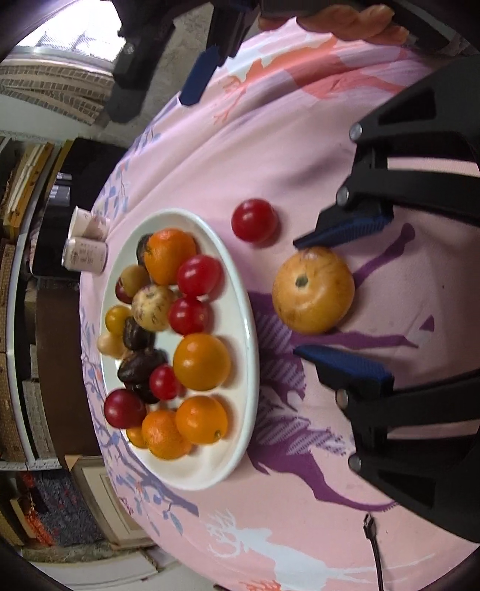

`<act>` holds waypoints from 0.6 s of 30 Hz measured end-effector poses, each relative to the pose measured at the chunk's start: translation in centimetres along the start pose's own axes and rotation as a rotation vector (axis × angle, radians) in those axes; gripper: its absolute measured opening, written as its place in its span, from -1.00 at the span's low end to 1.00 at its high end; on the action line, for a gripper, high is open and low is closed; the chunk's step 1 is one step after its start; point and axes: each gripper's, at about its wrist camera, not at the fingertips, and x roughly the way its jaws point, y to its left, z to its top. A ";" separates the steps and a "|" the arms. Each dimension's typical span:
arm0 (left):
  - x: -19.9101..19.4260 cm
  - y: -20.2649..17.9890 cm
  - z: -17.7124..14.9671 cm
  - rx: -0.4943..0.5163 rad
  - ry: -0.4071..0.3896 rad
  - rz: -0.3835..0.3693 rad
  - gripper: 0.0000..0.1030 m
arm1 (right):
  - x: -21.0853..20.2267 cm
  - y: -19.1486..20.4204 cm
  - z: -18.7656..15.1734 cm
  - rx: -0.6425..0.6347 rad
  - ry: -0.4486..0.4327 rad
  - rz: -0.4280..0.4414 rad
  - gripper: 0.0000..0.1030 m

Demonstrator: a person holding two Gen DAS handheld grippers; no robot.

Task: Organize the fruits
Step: 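Grasp the tan-orange fruit with the left tool while the right tool grasps the red tomato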

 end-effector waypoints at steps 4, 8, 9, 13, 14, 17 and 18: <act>0.0 -0.2 0.0 0.005 -0.002 -0.002 -0.14 | 0.4 -0.1 -0.1 -0.005 0.015 -0.015 0.86; -1.0 0.2 -0.5 0.010 -0.016 0.038 -0.15 | 1.0 0.0 -0.3 -0.026 0.035 -0.030 0.86; -1.5 0.6 -0.7 0.007 -0.030 0.054 -0.15 | 1.3 0.1 -0.5 -0.039 0.050 -0.036 0.86; -3.8 3.0 -1.5 -0.014 -0.093 0.174 -0.15 | 2.7 2.2 -1.8 -0.172 0.117 -0.069 0.86; -4.0 3.7 -1.7 -0.027 -0.093 0.184 -0.15 | 3.3 3.3 -2.6 -0.242 0.135 -0.087 0.86; -4.0 5.1 -2.0 -0.066 -0.077 0.192 -0.15 | 4.6 5.5 -4.4 -0.389 0.172 -0.130 0.65; -4.0 5.3 -2.0 -0.073 -0.073 0.185 -0.15 | 5.0 5.8 -4.9 -0.414 0.187 -0.134 0.47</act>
